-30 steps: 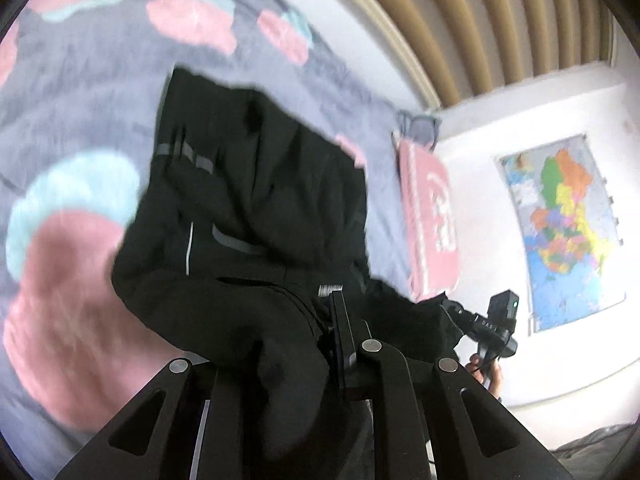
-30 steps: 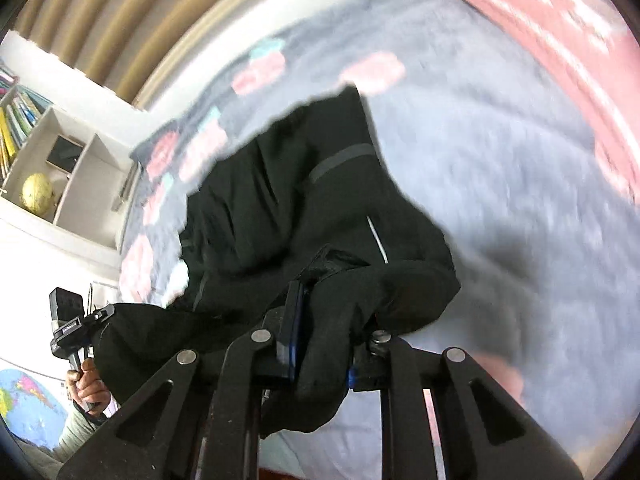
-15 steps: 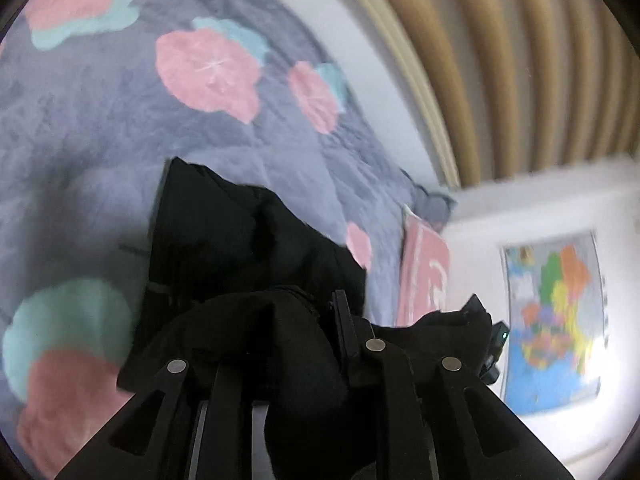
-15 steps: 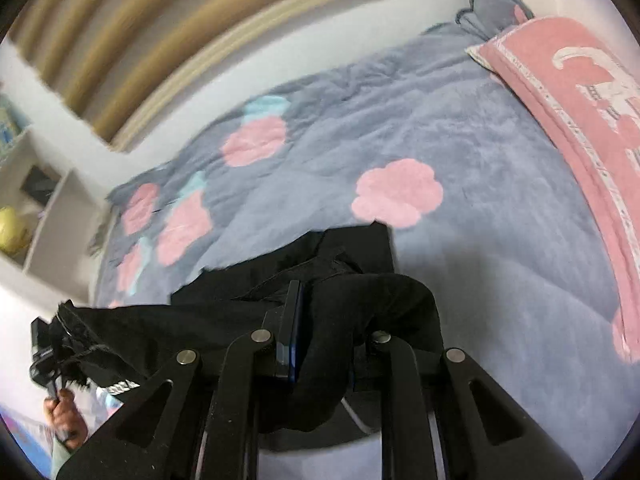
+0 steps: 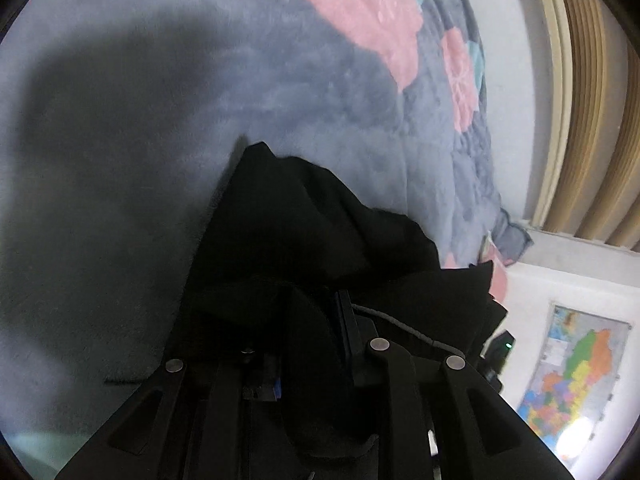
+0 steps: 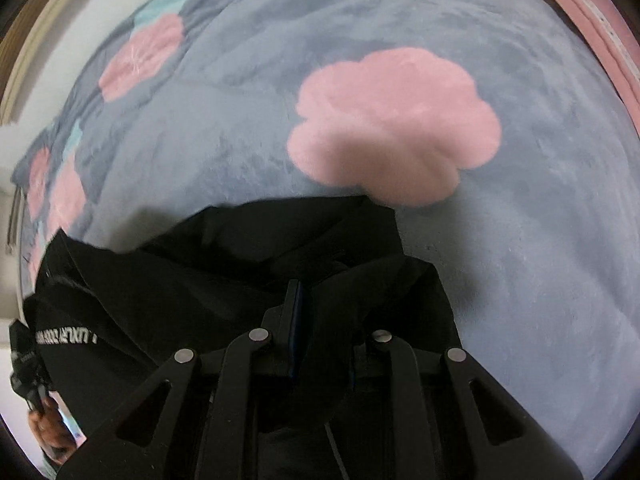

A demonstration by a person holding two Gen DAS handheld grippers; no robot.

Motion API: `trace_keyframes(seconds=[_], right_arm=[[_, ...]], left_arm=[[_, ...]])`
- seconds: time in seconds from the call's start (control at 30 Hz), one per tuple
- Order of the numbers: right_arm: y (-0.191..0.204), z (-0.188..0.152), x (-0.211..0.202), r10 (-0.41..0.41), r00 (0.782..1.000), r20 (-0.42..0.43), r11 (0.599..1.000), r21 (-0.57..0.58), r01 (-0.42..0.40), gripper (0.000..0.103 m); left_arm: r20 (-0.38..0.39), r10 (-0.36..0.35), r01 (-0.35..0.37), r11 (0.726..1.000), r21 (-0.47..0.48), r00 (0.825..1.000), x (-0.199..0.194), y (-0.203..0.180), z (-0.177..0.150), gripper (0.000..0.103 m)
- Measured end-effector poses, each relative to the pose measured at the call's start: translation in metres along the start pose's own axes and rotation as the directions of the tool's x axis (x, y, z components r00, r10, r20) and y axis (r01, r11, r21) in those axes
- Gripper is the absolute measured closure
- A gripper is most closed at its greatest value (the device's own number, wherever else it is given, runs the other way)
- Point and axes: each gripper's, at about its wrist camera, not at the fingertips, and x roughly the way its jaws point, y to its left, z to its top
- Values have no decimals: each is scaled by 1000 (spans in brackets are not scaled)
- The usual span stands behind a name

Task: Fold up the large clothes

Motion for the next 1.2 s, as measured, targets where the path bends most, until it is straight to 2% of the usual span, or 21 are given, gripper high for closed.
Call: trace_keyframes(seconds=[0.1,0.13,0.2,0.3,0.37,0.4,0.43,0.47,0.5,0.57,0.73,0.77,0.83,0.9,0.97,1.13,1.2], right_arm=[[-4,0,-9,24,1000,-13,1000,-3,-24,81],[-7,-1,-17,38,999,-10,999,-1,-38,81],[-11,-4,-39,59,998,9,998,-11,-59,79],[-15,-15,-81,101,993,63,995,-34,-99,74],[-16,-24,-104,140,986,93,990,-45,-137,66],[-16,-31,-115,164,981,105,986,-56,-159,63],[-15,-37,-123,186,976,115,981,-70,-178,54],[-14,-42,-129,198,972,126,978,-90,-187,45],[-11,-45,-130,188,973,132,979,-110,-174,42],[-8,-46,-129,152,978,139,983,-120,-136,29],[-16,-47,-149,209,956,206,975,-124,-186,27],[-18,-47,-153,196,956,219,976,-135,-169,18],[-20,-41,-147,118,967,226,983,-164,-82,9],[-22,-30,-130,68,976,207,981,-191,-28,9],[-26,-16,-108,51,982,180,981,-196,-15,9],[-24,21,-46,14,994,107,969,-247,13,9],[-18,28,-20,7,999,52,959,-283,8,15]], left_arm=[[-38,-36,38,998,50,999,-18,-6,-3,72],[-43,-44,47,997,67,998,-26,-8,-6,64],[-57,-52,59,991,124,997,-50,-19,-17,40],[-59,-76,87,976,201,995,-94,-34,-38,36],[-54,-55,67,968,244,997,-124,-40,-54,34],[-32,-37,44,963,266,999,-136,-43,-61,33],[7,1,-3,954,301,1000,-147,-48,-68,33],[42,32,-44,946,323,999,-154,-50,-70,31],[69,55,-75,938,337,996,-156,-52,-72,29],[106,98,-130,924,359,990,-150,-58,-69,29],[123,113,-152,914,376,986,-111,-70,-49,29],[136,135,-178,905,385,981,-101,-71,-43,29],[148,177,-223,892,395,973,-86,-74,-35,29],[145,201,-242,890,387,969,-69,-73,-24,29],[150,234,-275,885,375,961,-55,-73,-13,29],[120,232,-260,889,378,965,-35,-70,3,29],[123,244,-273,889,368,962,-29,-66,8,29]])
